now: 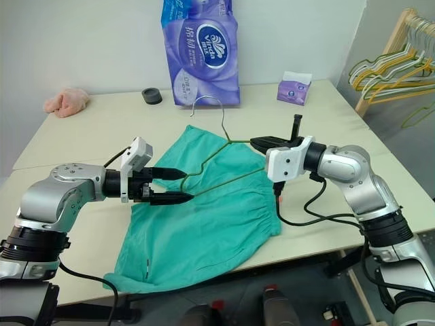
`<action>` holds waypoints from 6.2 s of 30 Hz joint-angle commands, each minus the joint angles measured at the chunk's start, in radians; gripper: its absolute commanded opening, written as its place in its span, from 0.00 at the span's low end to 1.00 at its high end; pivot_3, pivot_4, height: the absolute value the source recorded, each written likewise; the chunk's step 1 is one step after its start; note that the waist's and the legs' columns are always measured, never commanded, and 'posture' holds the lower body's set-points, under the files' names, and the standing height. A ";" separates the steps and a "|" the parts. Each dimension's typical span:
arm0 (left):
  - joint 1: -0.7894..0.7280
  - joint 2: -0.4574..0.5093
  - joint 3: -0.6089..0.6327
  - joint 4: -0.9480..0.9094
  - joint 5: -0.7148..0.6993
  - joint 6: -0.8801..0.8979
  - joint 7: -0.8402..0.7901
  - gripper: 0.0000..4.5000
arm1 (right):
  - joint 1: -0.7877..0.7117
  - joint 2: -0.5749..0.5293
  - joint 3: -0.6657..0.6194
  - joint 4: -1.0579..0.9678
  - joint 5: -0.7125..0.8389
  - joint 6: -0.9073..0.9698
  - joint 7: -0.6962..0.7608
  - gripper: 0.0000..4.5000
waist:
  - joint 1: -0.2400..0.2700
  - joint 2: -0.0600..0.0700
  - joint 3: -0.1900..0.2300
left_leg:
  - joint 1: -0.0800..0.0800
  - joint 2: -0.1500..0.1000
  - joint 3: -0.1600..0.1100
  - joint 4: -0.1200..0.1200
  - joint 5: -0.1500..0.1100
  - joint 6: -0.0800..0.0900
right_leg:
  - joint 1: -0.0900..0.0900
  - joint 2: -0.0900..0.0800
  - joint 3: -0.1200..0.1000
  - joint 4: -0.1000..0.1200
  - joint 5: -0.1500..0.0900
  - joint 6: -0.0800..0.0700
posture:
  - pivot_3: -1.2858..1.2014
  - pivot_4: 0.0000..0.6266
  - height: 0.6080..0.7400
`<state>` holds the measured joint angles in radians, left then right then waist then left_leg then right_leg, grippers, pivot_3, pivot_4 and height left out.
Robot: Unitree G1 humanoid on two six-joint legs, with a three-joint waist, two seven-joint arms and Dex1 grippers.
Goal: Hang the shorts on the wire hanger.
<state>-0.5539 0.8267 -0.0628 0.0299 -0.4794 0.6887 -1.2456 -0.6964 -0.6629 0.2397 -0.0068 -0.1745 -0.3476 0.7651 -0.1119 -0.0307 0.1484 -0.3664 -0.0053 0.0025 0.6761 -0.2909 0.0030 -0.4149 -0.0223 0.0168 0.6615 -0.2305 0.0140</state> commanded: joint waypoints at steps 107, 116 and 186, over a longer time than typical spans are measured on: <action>0.142 0.025 -0.014 0.081 0.215 -0.406 -0.072 0.65 | 0.756 -0.266 -0.580 -0.339 0.649 1.379 0.137 0.00 | 0.021 0.000 0.000 | -0.008 0.000 0.000 0.003 0.000 0.000 | -0.006 0.001 -0.001 0.000 -0.003 0.005 | 0.42 0.23 1.00; 0.163 0.035 -0.021 0.072 0.230 -0.421 -0.089 0.65 | 0.750 -0.258 -0.549 -0.362 0.678 1.378 0.112 0.00 | -0.001 0.000 0.000 | -0.008 0.001 0.000 0.002 0.000 0.000 | -0.006 0.002 -0.001 0.000 -0.003 0.005 | 0.42 0.23 1.00; 0.222 0.017 -0.049 -0.017 0.228 -0.427 -0.056 0.65 | 0.709 -0.105 -0.545 -0.523 1.279 1.766 -0.128 0.00 | 0.000 0.000 0.000 | -0.010 0.001 -0.001 0.002 -0.002 0.002 | -0.006 0.002 -0.001 -0.002 -0.003 0.006 | 0.43 0.22 1.00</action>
<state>-0.3284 0.8449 -0.1219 0.0412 -0.2497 0.2727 -1.3044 0.0190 -0.7686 -0.3069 -0.5251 1.1003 1.4163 0.6601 -0.1122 -0.0311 0.1489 -0.3764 -0.0044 0.0018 0.6785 -0.2924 0.0054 -0.4213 -0.0201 0.0154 0.6591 -0.2339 0.0199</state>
